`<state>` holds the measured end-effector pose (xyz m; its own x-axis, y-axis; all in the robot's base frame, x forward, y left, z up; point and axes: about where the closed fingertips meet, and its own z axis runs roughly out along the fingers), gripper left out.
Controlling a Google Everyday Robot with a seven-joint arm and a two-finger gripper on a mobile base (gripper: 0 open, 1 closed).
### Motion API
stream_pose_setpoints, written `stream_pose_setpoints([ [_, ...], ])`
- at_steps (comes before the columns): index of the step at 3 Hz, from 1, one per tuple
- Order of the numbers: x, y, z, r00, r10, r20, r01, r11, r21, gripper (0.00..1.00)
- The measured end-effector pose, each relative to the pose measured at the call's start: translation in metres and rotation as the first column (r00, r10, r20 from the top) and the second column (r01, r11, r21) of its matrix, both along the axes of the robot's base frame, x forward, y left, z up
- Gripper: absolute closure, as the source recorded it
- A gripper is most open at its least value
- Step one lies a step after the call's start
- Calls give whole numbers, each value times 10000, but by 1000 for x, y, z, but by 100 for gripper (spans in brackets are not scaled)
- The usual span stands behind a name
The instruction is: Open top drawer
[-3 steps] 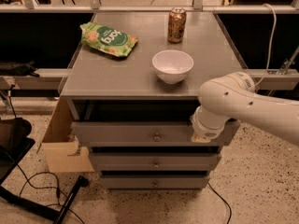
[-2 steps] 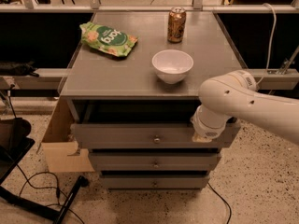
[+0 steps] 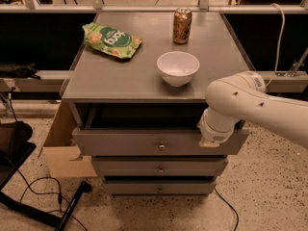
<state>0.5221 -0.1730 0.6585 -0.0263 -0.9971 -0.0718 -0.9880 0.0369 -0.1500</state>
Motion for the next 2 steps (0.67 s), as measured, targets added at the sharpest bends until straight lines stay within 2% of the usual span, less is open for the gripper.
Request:
stream_pose_setpoints([
  [2, 1, 0, 8, 10000, -4, -13, 4, 10000, -4, 100],
])
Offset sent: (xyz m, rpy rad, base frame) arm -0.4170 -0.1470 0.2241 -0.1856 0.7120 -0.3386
